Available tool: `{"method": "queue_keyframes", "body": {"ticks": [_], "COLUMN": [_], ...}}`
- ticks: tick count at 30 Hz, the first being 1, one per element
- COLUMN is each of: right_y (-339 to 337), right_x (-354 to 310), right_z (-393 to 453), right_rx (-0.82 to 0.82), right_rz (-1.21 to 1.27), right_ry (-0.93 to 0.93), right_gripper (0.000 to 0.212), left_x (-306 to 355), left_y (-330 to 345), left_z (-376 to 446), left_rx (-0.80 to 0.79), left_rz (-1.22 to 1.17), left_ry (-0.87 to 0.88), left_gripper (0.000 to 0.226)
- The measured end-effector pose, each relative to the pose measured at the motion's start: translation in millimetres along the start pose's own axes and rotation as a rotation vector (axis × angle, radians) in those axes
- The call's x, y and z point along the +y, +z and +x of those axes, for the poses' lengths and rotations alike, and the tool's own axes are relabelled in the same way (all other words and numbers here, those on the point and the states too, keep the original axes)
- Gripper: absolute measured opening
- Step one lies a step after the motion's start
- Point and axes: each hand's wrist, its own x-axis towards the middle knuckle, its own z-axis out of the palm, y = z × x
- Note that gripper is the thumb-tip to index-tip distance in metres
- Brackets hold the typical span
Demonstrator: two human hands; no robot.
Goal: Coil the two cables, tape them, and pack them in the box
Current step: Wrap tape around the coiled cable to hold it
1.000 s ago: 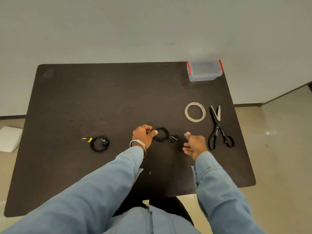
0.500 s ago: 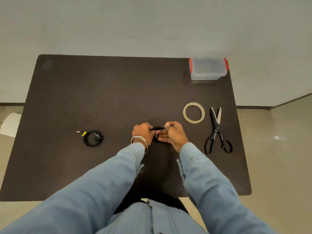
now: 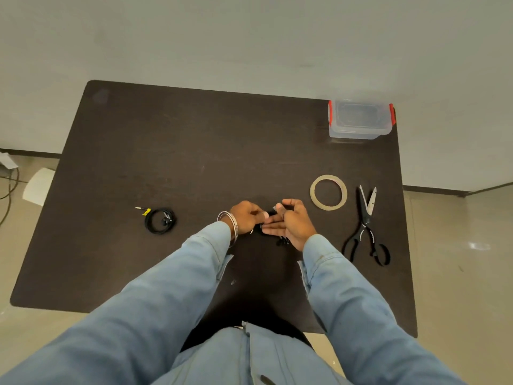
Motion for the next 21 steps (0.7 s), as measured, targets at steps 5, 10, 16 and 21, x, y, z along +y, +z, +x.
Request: {"method": "queue_keyframes", "body": {"ticks": [5, 10, 16, 21], "right_y": [0.7, -6.3, -34.1, -19.3], "right_x": [0.2, -2.6, -11.3, -8.7], "right_z": [-2.4, -11.3, -25.3, -34.9], "right_rx": [-0.013, -0.061, 0.149, -0.023], "right_rz": [-0.005, 0.015, 0.153, -0.134], "right_ry": [0.010, 0.016, -0.331, -0.472], "right_gripper": [0.031, 0.034, 0.026, 0.019], "left_x": [1.7, -1.2, -11.4, -8.7], "left_y": [10.5, 17.0, 3.4, -6.2], "left_z": [-5.0, -8.5, -8.9, -20.1], "left_rx": [0.159, 0.213, 0.166, 0.095], "left_rz": [0.046, 0.049, -0.079, -0.157], "left_ry": [0.012, 0.051, 0.043, 0.154], "left_gripper": [0.030, 0.021, 0.023, 0.023]}}
